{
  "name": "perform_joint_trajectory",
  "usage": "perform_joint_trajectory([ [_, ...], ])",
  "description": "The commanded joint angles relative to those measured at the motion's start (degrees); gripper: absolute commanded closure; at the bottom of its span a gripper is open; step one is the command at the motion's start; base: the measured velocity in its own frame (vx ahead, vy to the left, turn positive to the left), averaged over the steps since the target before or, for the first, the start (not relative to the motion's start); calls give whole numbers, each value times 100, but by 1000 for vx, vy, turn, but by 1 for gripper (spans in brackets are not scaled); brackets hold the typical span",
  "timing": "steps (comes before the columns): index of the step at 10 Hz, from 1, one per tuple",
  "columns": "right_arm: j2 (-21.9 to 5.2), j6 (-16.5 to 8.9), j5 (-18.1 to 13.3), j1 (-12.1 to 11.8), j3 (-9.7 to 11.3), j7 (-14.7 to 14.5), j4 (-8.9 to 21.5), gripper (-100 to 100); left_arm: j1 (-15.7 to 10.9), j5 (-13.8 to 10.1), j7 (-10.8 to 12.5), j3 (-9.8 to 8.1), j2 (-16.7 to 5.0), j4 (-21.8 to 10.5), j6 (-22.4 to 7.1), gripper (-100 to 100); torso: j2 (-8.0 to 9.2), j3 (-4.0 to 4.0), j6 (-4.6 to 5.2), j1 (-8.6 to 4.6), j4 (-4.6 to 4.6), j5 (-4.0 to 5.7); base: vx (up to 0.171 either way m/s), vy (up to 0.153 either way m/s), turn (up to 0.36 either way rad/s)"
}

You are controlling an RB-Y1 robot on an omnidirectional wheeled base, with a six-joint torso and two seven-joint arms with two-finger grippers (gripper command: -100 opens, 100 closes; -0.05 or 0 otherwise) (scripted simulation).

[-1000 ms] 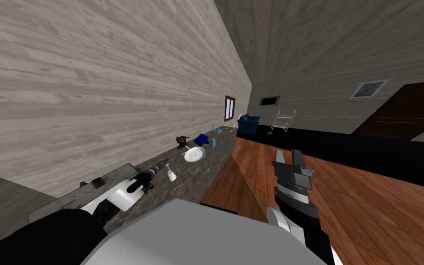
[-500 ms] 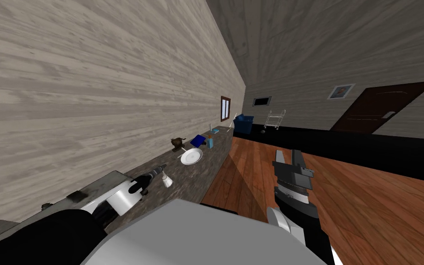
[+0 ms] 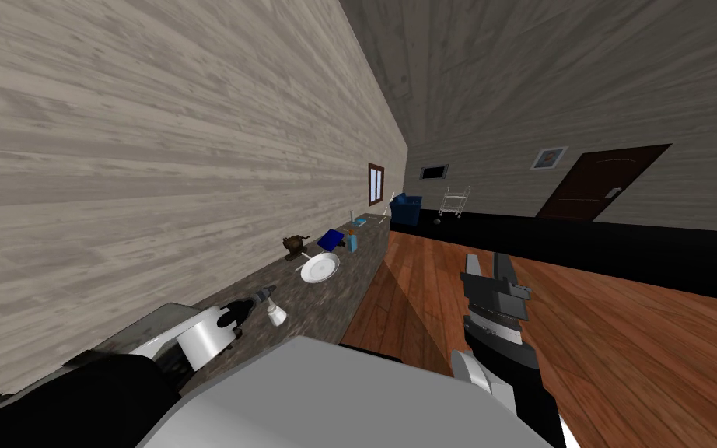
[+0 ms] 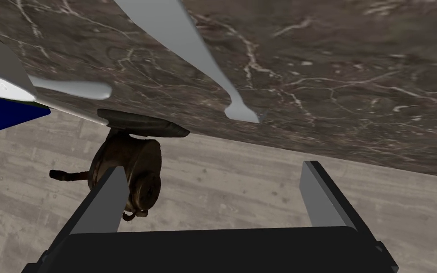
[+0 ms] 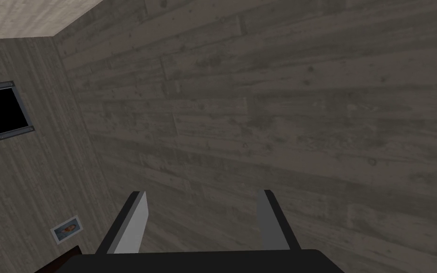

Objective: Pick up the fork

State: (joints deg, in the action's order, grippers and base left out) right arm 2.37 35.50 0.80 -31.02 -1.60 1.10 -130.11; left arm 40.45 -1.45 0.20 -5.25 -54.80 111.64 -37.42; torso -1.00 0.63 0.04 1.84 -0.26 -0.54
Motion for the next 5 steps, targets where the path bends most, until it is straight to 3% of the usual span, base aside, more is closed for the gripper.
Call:
perform_joint_trajectory([
  [1,0,0,0,0,0,0,0,0,16,-62,26,75,-89,-33,-158,-100,0,0,0,0,0,0,13,20,-91],
  [2,0,0,0,0,0,0,0,0,54,-126,51,145,-164,-54,-283,-100,2,-1,0,0,0,0,15,20,-107],
  [3,0,0,0,0,0,0,0,0,42,-111,35,93,-142,-51,-190,-100,2,-1,0,1,1,0,7,10,-21],
  [4,0,0,0,0,0,0,0,0,45,-117,40,102,-147,-56,-205,0,4,-2,-2,0,1,0,0,0,0],
  [5,0,0,0,0,0,0,0,0,45,-117,39,102,-146,-55,-203,-100,5,-3,-2,0,1,0,0,0,0],
])
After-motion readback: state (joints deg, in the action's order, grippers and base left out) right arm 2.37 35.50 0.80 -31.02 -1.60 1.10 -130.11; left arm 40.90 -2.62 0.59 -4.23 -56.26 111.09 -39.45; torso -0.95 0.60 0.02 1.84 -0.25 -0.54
